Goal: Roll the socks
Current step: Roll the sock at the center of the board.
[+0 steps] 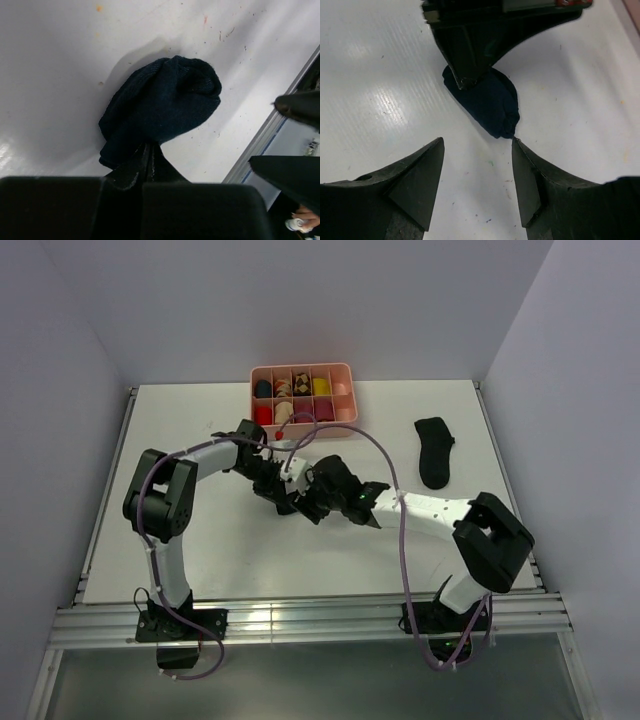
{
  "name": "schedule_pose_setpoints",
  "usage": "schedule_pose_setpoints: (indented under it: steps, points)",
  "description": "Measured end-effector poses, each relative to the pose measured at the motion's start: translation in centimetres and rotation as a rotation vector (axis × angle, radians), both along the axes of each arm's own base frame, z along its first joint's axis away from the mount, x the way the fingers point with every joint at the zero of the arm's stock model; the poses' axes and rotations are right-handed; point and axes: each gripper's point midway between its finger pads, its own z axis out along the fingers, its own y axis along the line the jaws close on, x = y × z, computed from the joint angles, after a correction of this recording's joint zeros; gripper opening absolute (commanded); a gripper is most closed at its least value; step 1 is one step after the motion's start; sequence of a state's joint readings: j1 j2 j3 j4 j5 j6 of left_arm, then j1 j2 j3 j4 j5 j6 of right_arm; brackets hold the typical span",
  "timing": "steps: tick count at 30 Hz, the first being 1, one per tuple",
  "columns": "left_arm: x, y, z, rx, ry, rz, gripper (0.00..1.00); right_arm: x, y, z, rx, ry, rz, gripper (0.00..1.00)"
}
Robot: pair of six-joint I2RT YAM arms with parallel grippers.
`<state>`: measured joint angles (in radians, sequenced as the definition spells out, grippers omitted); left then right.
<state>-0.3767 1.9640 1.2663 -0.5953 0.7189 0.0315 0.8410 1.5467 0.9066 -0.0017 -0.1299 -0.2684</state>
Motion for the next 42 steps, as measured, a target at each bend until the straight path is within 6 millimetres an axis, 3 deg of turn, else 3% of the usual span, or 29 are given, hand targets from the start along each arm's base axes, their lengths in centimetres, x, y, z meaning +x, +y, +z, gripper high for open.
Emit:
schedule_pose_setpoints:
  steps: [7,19,25,28,29,32,35,42]
  points:
    - [0.3,0.2,-0.3,-0.030,0.094,0.007,0.01,0.4,1.8,-1.7,-0.162,-0.118,0.068,0.64]
    - [0.0,0.5,-0.4,-0.054,0.176,0.003,0.01,1.3,2.5,-6.4,-0.382,-0.212,0.123,0.64]
    - [-0.3,0.6,-0.5,-0.059,0.198,0.000,0.01,2.8,3.5,-6.5,-0.388,-0.268,0.108,0.63]
    - [-0.4,0.7,-0.6,-0.061,0.202,-0.005,0.00,3.3,4.1,-6.6,-0.389,-0.280,0.110,0.50]
    - [-0.3,0.8,-0.5,-0.062,0.200,-0.004,0.01,3.4,4.3,-6.7,-0.391,-0.280,0.114,0.38]
    - [-0.1,1.1,-0.5,-0.061,0.197,0.003,0.01,3.3,4.6,-7.3,-0.404,-0.264,0.131,0.17]
    - [0.1,1.2,-0.5,-0.060,0.193,0.007,0.06,3.1,4.5,-7.3,-0.410,-0.243,0.144,0.03]
    - [1.6,2.2,1.0,-0.017,0.019,0.097,0.12,2.6,4.5,-7.1,-0.354,-0.081,0.182,0.00]
